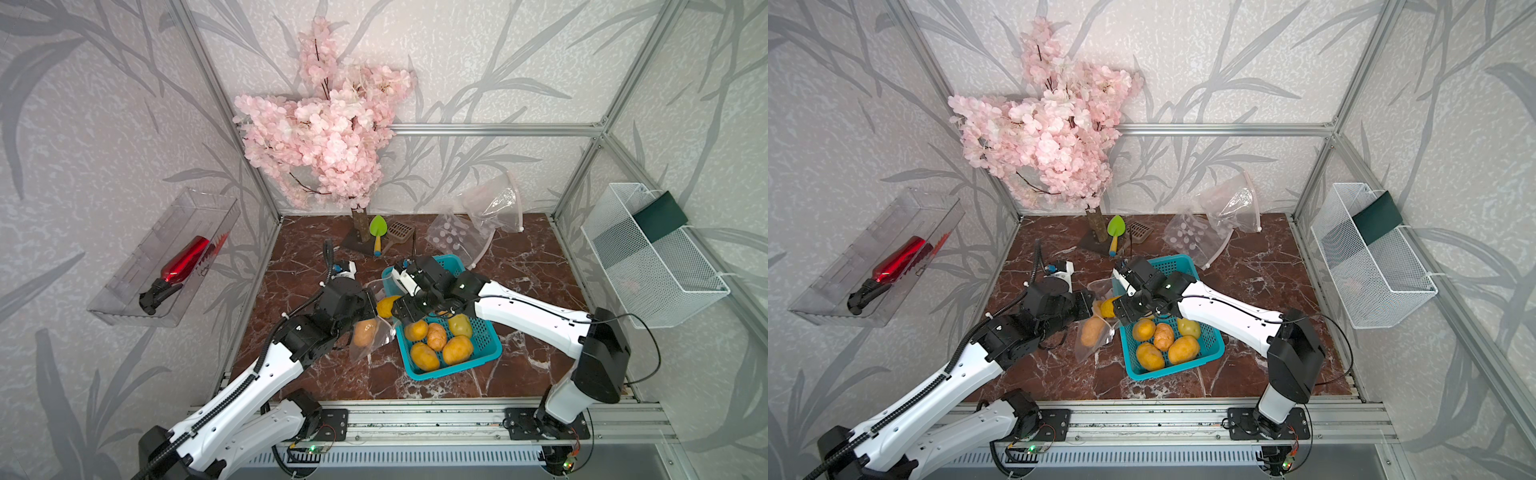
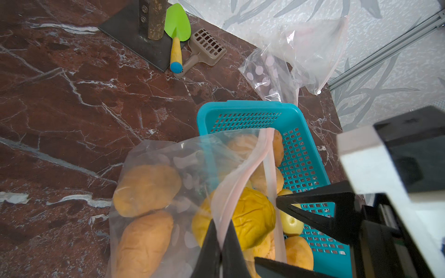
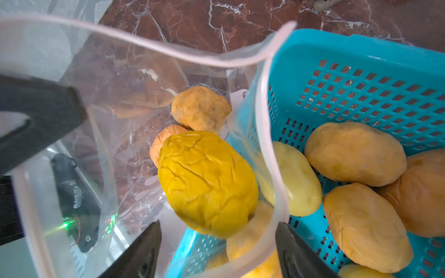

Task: Put the potatoes into a zipper bag and zip it
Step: Place the potato into the zipper food storage bag, then pick up the potato from the basket.

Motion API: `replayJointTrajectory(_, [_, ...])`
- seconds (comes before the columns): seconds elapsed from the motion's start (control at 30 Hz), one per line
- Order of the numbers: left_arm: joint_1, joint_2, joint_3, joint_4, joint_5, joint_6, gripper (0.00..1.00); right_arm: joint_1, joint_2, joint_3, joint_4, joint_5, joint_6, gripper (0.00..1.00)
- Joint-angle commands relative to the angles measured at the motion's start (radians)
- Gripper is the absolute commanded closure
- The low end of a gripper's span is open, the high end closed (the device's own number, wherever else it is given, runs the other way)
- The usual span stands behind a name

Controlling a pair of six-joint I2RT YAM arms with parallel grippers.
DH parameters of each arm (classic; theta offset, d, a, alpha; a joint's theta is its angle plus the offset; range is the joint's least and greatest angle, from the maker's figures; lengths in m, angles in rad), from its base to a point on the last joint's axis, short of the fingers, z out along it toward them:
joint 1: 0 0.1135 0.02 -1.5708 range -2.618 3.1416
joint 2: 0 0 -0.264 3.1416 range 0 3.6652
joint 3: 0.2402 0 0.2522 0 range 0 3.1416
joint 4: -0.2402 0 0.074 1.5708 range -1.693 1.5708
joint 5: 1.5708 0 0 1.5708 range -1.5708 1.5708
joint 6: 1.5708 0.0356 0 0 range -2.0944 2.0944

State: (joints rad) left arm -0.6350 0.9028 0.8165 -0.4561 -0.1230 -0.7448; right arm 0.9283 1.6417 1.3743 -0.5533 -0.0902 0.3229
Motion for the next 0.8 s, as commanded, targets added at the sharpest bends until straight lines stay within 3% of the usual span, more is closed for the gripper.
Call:
replayJointTrajectory(0.0, [-0.004,-0.018,0.024,-0.021,-0.037,-0.010,1.00,0.003,-0.084,-0.023,-0.025,0.031,-0.014,0.20])
replayJointTrajectory(0.37, [-0.004,-0.042,0.010,-0.031,-0.086,-0.024,1.00,-0.022,-0.310,-0.157,-0.030,0.292,-0.003,0.16])
replayJointTrajectory(0.53, [-0.003,-0.051,0.012,-0.048,-0.110,-0.031,1.00,-0.108,-0.286,-0.195,-0.022,0.233,0.065,0.16])
replayJointTrajectory(0.77, [-0.004,-0.046,0.014,-0.051,-0.115,-0.036,1.00,-0.230,-0.080,-0.133,-0.105,0.091,0.095,0.15])
